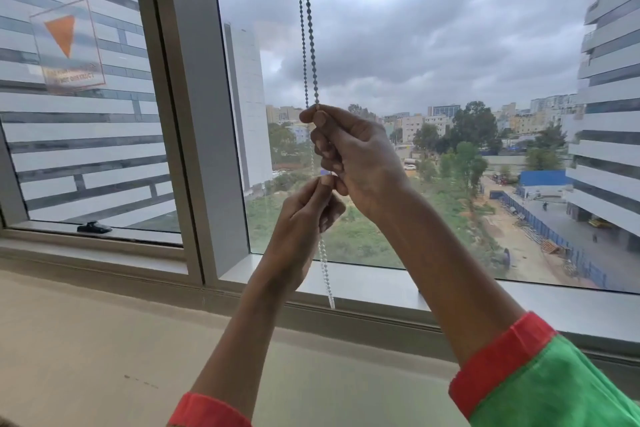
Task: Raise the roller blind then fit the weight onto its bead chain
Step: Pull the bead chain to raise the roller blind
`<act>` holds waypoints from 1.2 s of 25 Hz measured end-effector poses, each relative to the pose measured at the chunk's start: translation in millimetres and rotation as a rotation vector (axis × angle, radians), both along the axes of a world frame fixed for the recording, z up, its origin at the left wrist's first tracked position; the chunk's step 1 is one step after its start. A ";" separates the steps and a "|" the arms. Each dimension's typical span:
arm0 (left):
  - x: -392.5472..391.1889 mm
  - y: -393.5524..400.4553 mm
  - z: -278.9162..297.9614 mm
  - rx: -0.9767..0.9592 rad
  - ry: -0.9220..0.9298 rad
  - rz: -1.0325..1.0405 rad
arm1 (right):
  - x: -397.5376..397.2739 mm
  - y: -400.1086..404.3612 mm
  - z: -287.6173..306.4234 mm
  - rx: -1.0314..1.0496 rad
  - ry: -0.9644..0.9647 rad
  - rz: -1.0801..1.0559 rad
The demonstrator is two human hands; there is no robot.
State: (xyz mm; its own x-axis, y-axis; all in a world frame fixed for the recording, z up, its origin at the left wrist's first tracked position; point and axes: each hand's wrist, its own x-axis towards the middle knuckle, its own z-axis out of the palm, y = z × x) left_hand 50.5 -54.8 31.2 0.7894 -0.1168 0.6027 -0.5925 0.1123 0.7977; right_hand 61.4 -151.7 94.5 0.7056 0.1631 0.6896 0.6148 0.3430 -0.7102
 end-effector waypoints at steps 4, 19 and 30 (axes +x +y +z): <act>5.2 11.2 14.8 0.234 0.037 0.159 | 8.7 -15.1 -23.1 0.000 -0.029 -0.032; 9.3 -9.0 93.2 -0.339 0.011 0.026 | 2.9 -5.2 -105.5 -0.061 0.117 0.005; -5.3 3.8 24.8 -0.412 -0.011 -0.134 | 13.3 -22.7 -60.8 -0.092 0.166 0.024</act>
